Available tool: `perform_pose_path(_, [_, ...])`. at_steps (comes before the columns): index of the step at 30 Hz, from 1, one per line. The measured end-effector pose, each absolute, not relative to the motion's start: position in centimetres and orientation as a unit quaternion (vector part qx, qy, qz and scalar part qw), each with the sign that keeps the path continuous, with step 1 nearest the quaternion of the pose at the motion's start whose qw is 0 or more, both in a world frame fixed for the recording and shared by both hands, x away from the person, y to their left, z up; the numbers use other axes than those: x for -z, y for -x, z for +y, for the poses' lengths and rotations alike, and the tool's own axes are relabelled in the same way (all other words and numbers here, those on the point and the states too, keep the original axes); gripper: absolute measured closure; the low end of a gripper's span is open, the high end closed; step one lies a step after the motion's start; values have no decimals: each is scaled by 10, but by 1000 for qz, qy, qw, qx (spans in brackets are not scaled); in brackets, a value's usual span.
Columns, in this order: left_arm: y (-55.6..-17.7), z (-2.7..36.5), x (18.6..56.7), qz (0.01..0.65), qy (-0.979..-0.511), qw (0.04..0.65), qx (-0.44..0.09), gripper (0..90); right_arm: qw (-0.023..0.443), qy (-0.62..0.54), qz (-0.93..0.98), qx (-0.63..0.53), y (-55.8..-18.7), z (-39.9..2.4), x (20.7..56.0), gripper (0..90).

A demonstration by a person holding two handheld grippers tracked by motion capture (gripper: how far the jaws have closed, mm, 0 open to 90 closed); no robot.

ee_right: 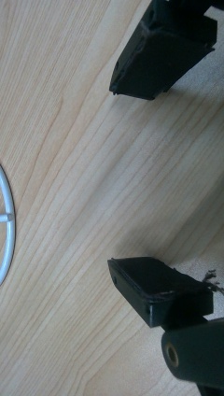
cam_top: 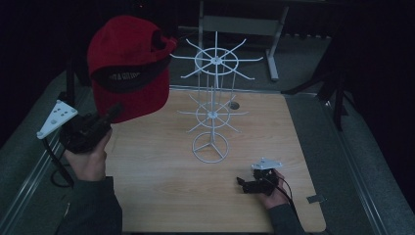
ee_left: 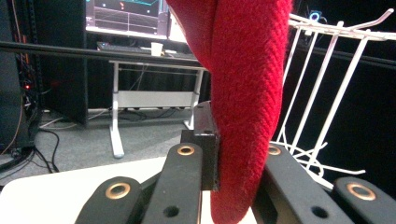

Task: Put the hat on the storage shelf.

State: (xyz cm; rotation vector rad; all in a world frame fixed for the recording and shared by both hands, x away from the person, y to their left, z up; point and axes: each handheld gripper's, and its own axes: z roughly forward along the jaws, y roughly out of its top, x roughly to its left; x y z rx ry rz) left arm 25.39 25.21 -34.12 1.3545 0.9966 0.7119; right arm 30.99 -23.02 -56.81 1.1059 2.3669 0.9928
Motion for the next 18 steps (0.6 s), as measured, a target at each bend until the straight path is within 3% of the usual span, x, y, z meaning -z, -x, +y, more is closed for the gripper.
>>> perform_pose_path(18, [-246, 244, 343, 422, -594, 612, -308, 860, 173, -390, 834, -350, -310, -230, 568, 131])
